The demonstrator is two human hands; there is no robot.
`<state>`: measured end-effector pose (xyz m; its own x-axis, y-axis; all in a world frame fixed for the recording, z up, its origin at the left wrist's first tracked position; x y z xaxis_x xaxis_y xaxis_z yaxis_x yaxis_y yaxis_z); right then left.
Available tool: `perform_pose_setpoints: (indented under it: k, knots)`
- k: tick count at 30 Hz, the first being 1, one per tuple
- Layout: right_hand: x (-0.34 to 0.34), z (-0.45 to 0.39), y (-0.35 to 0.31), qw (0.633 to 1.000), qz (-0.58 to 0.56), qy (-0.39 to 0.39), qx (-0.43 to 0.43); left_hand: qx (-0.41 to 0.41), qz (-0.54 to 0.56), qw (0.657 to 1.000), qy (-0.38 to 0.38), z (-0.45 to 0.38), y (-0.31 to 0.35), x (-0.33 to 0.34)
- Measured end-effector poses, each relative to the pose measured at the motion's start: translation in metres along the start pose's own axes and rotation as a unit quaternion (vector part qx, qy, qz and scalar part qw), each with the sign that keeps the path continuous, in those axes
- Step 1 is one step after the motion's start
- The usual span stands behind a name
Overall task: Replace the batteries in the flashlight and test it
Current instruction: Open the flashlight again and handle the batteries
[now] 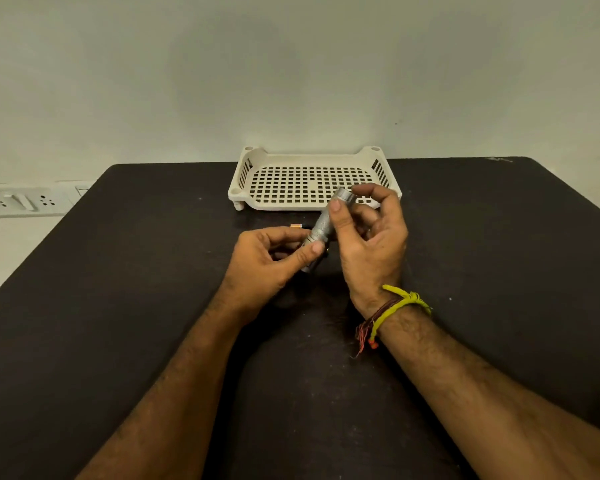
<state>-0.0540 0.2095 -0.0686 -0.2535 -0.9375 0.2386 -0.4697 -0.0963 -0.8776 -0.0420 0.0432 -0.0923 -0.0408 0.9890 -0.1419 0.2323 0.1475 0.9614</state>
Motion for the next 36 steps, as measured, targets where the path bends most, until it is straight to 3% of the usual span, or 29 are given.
perform_pose_setpoints:
  k: [4,8,14,19,23,26,33,36]
  knots:
    - [0.005,0.001,-0.003,1.0,0.006,-0.02,-0.008,-0.007,0.013,0.999,-0.03,0.001,0.001,0.004]
    - [0.002,-0.001,-0.008,0.998,0.036,-0.013,-0.045,-0.025,0.013,1.0,-0.006,0.0,-0.003,0.001]
    - [-0.003,-0.009,-0.003,0.98,0.182,-0.003,-0.082,-0.008,0.083,0.979,0.187,-0.007,-0.01,-0.054]
    - [0.019,-0.004,-0.002,0.942,0.305,-0.071,-0.121,0.004,-0.066,0.934,0.352,0.006,-0.008,-0.107]
    - [0.03,0.004,-0.004,0.908,0.37,-0.111,-0.165,0.026,-0.104,0.898,0.428,0.018,0.002,-0.129]
    - [0.027,0.001,0.0,0.911,0.371,-0.109,-0.144,0.02,-0.12,0.887,0.446,0.017,0.002,-0.136]
    - [0.028,-0.006,0.007,0.912,0.372,-0.115,-0.129,-0.018,-0.213,0.891,0.399,-0.024,-0.012,-0.159]
    - [0.024,-0.009,0.009,0.921,0.358,-0.101,-0.112,-0.039,-0.215,0.88,0.421,-0.035,-0.019,-0.173]
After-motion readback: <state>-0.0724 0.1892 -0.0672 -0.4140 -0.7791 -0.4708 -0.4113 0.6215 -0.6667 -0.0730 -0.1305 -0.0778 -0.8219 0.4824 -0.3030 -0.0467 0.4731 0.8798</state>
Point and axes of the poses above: each hand's wrist, its own z-axis away from the middle knuckle, its own x-axis out of the palm, y = z × x, the point moved 9 cm from there along -z, towards the middle knuckle, and after that the axes turned 2 degrees about y, right-handed, at the moved point
